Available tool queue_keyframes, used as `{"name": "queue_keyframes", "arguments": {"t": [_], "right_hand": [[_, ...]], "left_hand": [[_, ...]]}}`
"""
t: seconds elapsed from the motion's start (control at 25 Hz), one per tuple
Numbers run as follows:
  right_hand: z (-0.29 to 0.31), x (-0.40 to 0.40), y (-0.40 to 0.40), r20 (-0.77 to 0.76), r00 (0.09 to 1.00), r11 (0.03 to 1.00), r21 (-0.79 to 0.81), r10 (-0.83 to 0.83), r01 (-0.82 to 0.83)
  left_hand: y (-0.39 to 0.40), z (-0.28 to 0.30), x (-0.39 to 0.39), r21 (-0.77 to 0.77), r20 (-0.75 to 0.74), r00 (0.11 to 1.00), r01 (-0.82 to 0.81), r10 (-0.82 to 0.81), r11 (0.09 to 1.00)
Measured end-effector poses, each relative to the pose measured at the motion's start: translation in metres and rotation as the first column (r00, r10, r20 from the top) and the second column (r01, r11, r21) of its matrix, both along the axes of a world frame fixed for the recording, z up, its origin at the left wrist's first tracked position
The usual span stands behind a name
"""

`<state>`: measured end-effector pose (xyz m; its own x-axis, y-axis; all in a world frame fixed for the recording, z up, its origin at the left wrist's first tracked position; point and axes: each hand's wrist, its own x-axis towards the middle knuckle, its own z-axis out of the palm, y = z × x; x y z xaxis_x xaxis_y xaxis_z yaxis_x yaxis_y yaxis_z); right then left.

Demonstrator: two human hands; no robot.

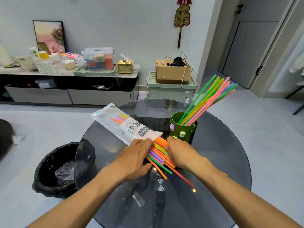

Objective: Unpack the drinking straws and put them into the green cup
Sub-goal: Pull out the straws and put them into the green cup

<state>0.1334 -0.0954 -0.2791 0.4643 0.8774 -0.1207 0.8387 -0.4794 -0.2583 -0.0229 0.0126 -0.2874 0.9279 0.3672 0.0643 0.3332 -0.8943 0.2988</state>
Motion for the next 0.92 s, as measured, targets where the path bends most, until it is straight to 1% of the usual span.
{"name": "queue_keyframes", "arguments": {"t": [0.12, 0.2, 0.28, 0.36, 0.6, 0.68, 0.8, 0.84, 0.88, 0.92], "right_hand": [[0.001, 0.000, -0.002, -0.006, 1.000, 0.999, -0.041, -0.019, 0.018], [0.004, 0.000, -0.005, 0.057, 0.998, 0.997, -0.067, -0.036, 0.040], [0.010, 0.004, -0.013, 0.137, 0.990, 0.994, -0.106, -0.021, 0.036], [0.019, 0.012, -0.026, 0.174, 0.985, 0.988, -0.151, -0.006, 0.033], [0.050, 0.057, -0.096, 0.160, 0.987, 0.972, -0.226, -0.030, 0.066], [0.061, 0.069, -0.123, 0.119, 0.991, 0.983, -0.169, -0.055, 0.074], [0.068, 0.069, -0.142, -0.056, 0.998, 0.999, 0.040, -0.018, 0.020], [0.069, 0.065, -0.142, -0.087, 0.996, 0.996, 0.094, -0.004, 0.012], [0.068, 0.061, -0.140, -0.082, 0.997, 0.993, 0.115, 0.006, 0.004], [0.067, 0.056, -0.135, -0.050, 0.999, 0.995, 0.102, 0.009, -0.004]], "left_hand": [[-0.001, -0.002, 0.000, 0.019, -0.013, 1.000, 0.007, -0.007, 1.000], [0.000, -0.005, 0.000, 0.047, -0.033, 0.999, 0.001, 0.001, 0.999], [0.002, -0.009, 0.000, 0.059, -0.061, 0.998, -0.009, 0.013, 0.998], [0.005, -0.012, 0.002, 0.051, -0.074, 0.997, -0.019, 0.023, 0.998], [0.009, -0.017, 0.013, 0.018, -0.126, 0.990, -0.065, 0.067, 0.998], [0.009, -0.017, 0.019, -0.010, -0.140, 0.987, -0.087, 0.085, 0.996], [0.000, -0.012, 0.024, -0.120, -0.127, 0.986, -0.120, 0.105, 0.986], [-0.003, -0.006, 0.025, -0.164, -0.087, 0.987, -0.148, 0.136, 0.975], [-0.006, 0.004, 0.025, -0.206, 0.003, 0.978, -0.201, 0.206, 0.958], [-0.009, 0.017, 0.024, -0.219, 0.149, 0.942, -0.266, 0.302, 0.939]]}}
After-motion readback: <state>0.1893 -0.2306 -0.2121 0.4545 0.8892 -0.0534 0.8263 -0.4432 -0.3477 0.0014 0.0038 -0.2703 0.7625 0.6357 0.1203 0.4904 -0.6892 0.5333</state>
